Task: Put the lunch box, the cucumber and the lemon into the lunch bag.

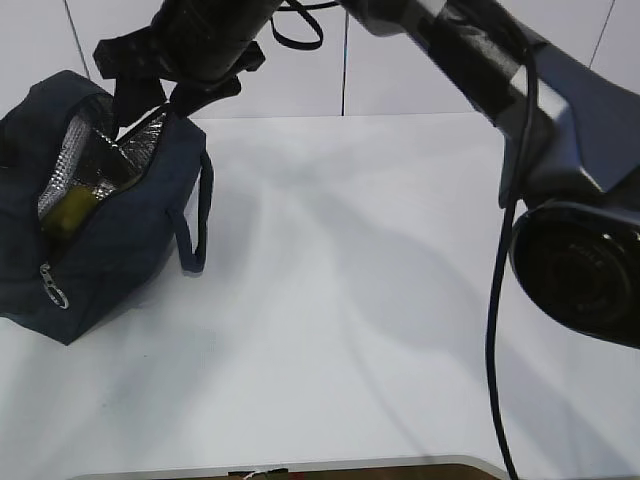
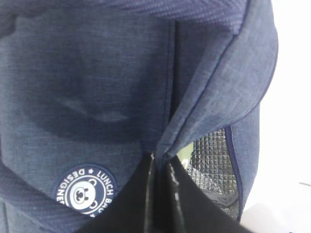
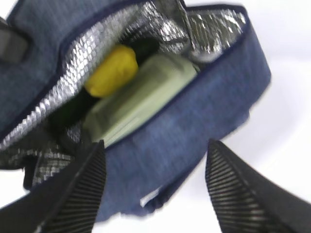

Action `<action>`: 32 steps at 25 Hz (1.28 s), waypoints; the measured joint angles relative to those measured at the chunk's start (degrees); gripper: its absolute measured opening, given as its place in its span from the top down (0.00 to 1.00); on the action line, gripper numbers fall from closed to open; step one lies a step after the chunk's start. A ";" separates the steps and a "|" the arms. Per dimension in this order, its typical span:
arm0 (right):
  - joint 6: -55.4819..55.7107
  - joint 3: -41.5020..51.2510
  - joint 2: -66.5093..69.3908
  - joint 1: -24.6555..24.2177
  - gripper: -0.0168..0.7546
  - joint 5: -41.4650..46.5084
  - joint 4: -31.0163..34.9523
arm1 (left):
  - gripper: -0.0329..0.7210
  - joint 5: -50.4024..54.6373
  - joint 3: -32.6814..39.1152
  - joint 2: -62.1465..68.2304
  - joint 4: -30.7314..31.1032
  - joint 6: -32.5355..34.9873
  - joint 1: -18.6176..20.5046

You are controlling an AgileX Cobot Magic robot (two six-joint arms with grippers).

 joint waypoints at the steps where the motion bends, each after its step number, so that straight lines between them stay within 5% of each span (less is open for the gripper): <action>1: -0.10 0.89 -0.28 0.00 0.31 0.00 -0.11 | 0.97 0.00 0.00 0.00 0.00 0.00 0.00; 16: -2.16 28.32 -19.53 0.09 0.31 0.00 -5.36 | 0.97 0.12 0.00 0.00 0.00 0.00 0.00; 26: -5.13 33.07 -20.37 0.09 0.31 -0.34 -5.86 | 0.97 0.23 0.00 0.00 0.00 0.00 0.00; 32: -6.22 33.18 -20.37 0.09 0.31 -7.90 -4.63 | 0.97 0.23 0.00 0.00 0.00 0.00 0.00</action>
